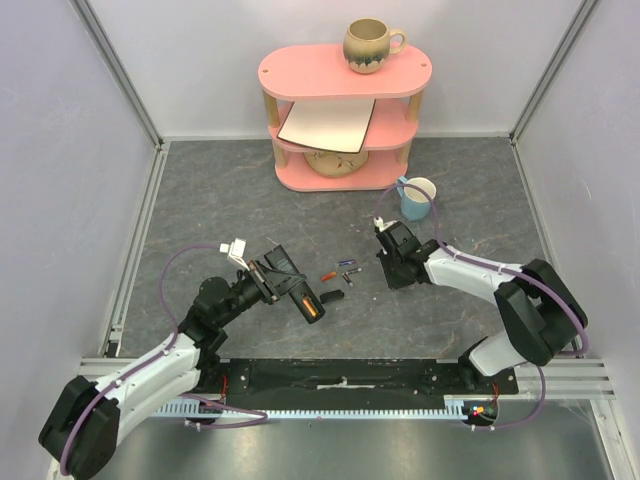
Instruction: Load the batteries into the remote control
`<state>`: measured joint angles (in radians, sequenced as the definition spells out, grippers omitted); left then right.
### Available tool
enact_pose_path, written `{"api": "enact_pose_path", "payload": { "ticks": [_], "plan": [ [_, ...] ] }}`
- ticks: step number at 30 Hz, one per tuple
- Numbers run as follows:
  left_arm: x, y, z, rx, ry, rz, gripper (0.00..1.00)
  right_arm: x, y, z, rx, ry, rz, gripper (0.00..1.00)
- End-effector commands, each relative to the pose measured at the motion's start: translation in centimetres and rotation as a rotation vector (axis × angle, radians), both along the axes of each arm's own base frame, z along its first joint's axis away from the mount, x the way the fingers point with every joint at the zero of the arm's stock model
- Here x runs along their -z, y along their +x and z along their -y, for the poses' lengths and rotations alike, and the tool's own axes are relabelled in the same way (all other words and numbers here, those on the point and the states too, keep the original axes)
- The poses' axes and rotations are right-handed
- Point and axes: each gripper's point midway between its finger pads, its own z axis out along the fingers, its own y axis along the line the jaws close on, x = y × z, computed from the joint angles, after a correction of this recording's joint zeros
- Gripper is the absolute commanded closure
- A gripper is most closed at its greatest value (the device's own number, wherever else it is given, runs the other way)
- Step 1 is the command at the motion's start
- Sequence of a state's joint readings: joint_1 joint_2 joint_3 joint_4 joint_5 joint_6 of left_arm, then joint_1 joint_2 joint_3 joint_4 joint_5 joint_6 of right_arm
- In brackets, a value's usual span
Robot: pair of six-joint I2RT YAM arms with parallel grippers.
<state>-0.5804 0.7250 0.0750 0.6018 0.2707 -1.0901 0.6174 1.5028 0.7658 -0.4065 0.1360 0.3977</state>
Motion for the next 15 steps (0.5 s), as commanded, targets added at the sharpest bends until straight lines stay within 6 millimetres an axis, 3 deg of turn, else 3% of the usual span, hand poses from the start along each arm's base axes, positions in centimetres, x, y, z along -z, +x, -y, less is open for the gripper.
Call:
{"api": "enact_pose_path", "payload": {
  "ticks": [1, 3, 6, 11, 13, 15],
  "plan": [
    [-1.9, -0.1, 0.3, 0.012, -0.06, 0.038, 0.98, 1.6, -2.1, 1.2, 0.02, -0.035, -0.087, 0.86],
    [-2.0, 0.0, 0.3, 0.009, -0.058, 0.041, 0.98, 1.6, -2.1, 1.3, 0.033, -0.036, -0.085, 1.0],
    [-2.1, 0.4, 0.5, 0.003, -0.057, 0.035, 0.98, 0.2, -1.7, 0.7, 0.051, 0.009, -0.043, 1.0],
    [-2.0, 1.6, 1.8, 0.024, -0.058, 0.016, 0.98, -7.9, -1.3, -2.9, -0.01, 0.176, 0.125, 1.0],
    [-3.2, 2.0, 2.4, 0.042, -0.09, 0.049, 0.98, -11.0, -2.1, -4.7, -0.087, 0.209, 0.151, 1.0],
    [-3.6, 2.5, 3.0, 0.056, -0.107, 0.058, 0.98, -12.7, -2.9, -6.1, -0.17, 0.207, 0.174, 1.0]
  ]
}}
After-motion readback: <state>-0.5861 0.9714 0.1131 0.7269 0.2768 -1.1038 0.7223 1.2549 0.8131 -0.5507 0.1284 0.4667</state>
